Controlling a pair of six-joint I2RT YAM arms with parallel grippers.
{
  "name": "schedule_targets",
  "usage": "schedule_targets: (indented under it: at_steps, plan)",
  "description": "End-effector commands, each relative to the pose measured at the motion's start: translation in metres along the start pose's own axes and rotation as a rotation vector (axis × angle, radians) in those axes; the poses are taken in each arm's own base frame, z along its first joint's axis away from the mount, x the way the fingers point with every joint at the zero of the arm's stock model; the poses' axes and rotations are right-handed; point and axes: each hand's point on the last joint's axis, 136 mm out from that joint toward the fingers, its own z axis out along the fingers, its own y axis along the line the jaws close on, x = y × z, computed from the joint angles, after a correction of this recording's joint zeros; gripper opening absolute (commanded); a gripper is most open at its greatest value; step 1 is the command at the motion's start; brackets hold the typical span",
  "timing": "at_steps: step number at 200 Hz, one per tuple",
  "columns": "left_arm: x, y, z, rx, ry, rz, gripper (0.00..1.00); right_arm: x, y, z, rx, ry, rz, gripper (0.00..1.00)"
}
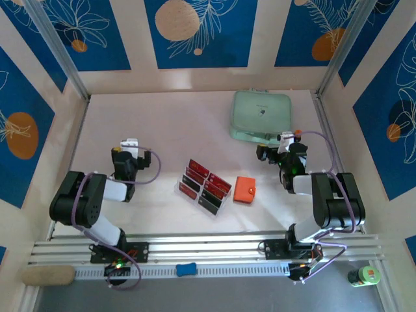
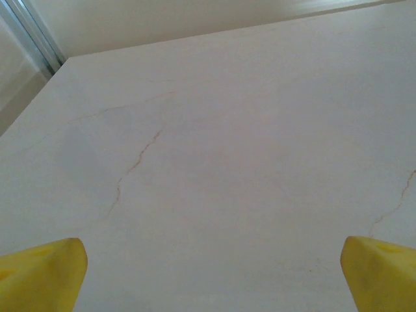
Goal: Put the credit cards into the card holder
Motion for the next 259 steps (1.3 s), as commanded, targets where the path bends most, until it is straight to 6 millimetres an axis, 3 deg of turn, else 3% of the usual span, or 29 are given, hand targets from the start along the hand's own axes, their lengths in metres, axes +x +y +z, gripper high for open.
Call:
schedule_targets:
  at_steps: [1,204,215,240,259]
  plan:
    - [-0.009,0.002,0.000,0.002,-0.024,-0.026,1.00,-0.008,0.000,0.003,0.006,-0.019,-0.021,0.99]
    - [-0.009,0.003,0.000,0.021,-0.023,-0.038,1.00,-0.009,-0.001,0.001,-0.021,-0.022,0.002,0.99]
    - [-0.012,0.003,-0.001,0.019,-0.023,-0.035,1.00,-0.012,-0.003,-0.001,-0.003,-0.015,0.012,0.99]
    - [-0.026,0.010,-0.002,-0.005,0.034,-0.036,1.00,-0.045,-0.001,-0.014,0.034,0.015,0.025,0.99]
    - [-0.036,0.017,-0.002,-0.038,0.066,-0.036,1.00,-0.074,-0.005,-0.025,0.065,0.027,0.195,0.99]
